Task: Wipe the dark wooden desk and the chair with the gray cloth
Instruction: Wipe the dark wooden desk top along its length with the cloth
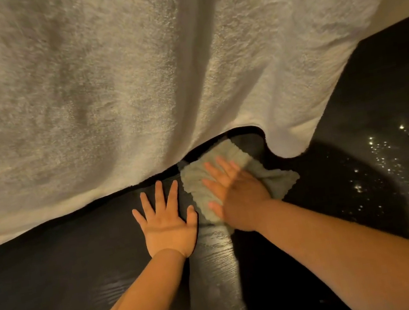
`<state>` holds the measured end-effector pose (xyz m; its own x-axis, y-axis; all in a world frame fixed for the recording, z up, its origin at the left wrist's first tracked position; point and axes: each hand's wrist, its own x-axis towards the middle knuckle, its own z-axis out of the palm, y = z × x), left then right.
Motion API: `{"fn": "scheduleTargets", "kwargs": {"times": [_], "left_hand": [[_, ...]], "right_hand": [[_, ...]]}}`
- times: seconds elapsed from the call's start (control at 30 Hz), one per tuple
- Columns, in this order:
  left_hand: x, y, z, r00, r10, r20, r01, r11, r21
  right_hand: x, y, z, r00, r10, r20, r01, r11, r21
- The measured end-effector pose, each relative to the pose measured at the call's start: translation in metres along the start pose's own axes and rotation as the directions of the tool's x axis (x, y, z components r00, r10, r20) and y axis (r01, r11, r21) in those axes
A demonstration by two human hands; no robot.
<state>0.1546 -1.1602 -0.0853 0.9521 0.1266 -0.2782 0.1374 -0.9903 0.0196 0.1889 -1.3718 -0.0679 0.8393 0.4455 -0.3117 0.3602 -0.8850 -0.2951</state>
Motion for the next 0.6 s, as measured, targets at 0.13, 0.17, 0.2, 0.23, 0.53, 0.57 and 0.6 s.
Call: {"fn": "scheduleTargets", "kwargs": {"times": [0.13,0.17,0.2,0.23,0.53,0.57,0.6], "left_hand": [[0.001,-0.001,0.001,1.000,0.007,-0.012,-0.008,1.000,-0.022],[0.001,-0.001,0.001,1.000,0.010,-0.017,-0.010,1.000,-0.025],[0.001,0.000,0.001,1.000,0.012,-0.023,-0.013,1.000,-0.026],[0.001,0.000,0.001,1.000,0.012,-0.026,-0.013,0.999,-0.030],[-0.001,-0.001,-0.002,1.000,0.014,-0.007,-0.014,0.999,-0.041],[-0.001,-0.002,-0.002,1.000,0.019,-0.012,-0.019,0.999,-0.045],[-0.001,-0.001,-0.002,1.000,0.025,-0.017,-0.026,0.998,-0.051]], "right_hand": [[0.012,0.043,-0.019,0.998,0.030,-0.053,-0.030,1.000,0.005],[0.020,0.058,-0.025,0.986,0.164,-0.044,-0.157,0.979,0.132],[0.027,0.070,-0.029,0.959,0.284,-0.012,-0.270,0.922,0.278],[0.031,0.077,-0.029,0.934,0.358,0.011,-0.336,0.866,0.370],[-0.045,0.052,-0.004,0.999,0.042,0.012,-0.041,0.997,-0.060],[-0.040,0.061,-0.008,0.999,0.044,0.000,-0.044,0.997,-0.060],[-0.032,0.072,-0.010,0.997,0.082,-0.013,-0.083,0.996,-0.016]]}}
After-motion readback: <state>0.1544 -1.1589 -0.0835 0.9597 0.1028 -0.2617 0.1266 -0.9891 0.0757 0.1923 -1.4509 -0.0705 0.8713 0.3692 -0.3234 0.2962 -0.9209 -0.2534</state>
